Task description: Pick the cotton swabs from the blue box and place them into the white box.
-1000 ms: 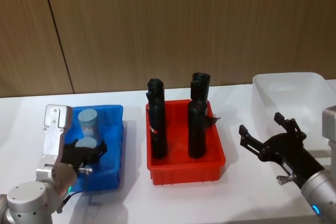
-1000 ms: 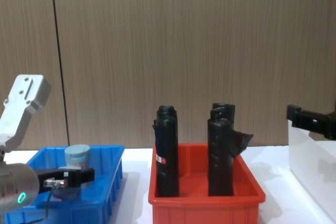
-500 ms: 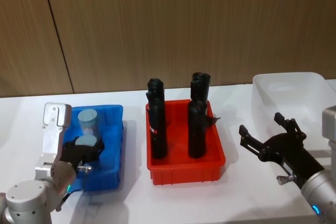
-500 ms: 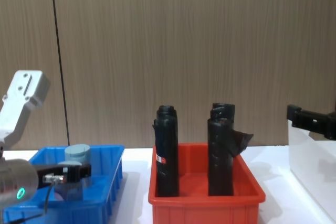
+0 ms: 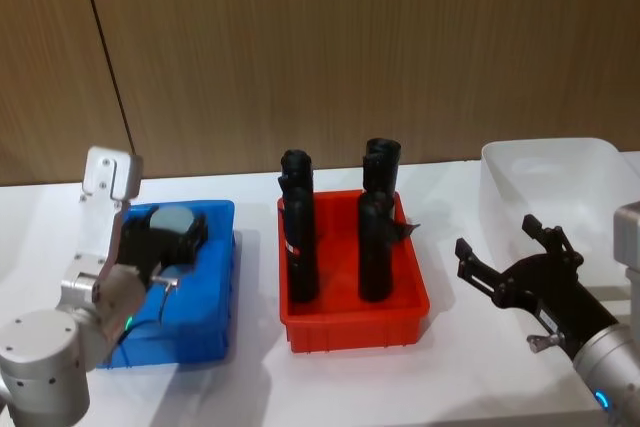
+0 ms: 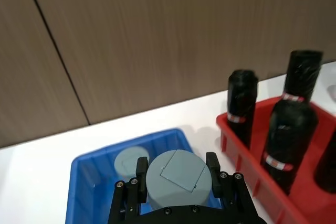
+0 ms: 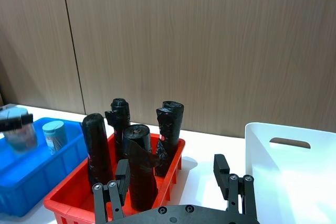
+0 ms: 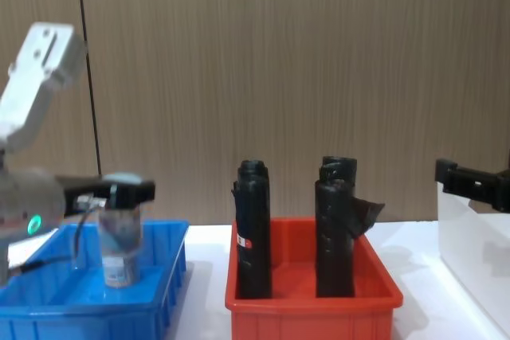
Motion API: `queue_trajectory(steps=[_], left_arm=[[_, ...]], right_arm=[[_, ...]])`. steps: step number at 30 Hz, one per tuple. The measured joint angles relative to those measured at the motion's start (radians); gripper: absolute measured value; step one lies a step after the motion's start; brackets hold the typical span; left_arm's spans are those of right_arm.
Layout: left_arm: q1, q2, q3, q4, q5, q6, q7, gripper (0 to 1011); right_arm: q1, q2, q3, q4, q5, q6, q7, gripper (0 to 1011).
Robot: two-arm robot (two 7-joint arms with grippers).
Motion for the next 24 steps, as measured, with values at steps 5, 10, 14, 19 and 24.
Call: queue_trajectory(steps=[5, 10, 14, 19, 24], left_arm=[[0.002, 0.008, -0.002, -0.071, 0.008, 0.006, -0.041, 671], [0.002, 0.011, -0.004, -0.118, 0.003, 0.011, -0.083, 671], [-0.004, 0.012, -0.005, -0.153, -0.013, 0.017, -0.131, 671], [-0.016, 0.009, -0.005, -0.179, -0.034, 0.027, -0.196, 671], [-0.033, 0.002, -0.002, -0.187, -0.048, 0.038, -0.255, 671]], right_arm=[[0.000, 0.000, 0.000, 0.000, 0.000, 0.000, 0.000, 1001], [0.000, 0.000, 0.000, 0.000, 0.000, 0.000, 0.000, 1001], [0.000, 0.000, 0.000, 0.000, 0.000, 0.000, 0.000, 1002], [0.000, 0.000, 0.000, 0.000, 0.000, 0.000, 0.000, 1001], [0.000, 0.000, 0.000, 0.000, 0.000, 0.000, 0.000, 1002]])
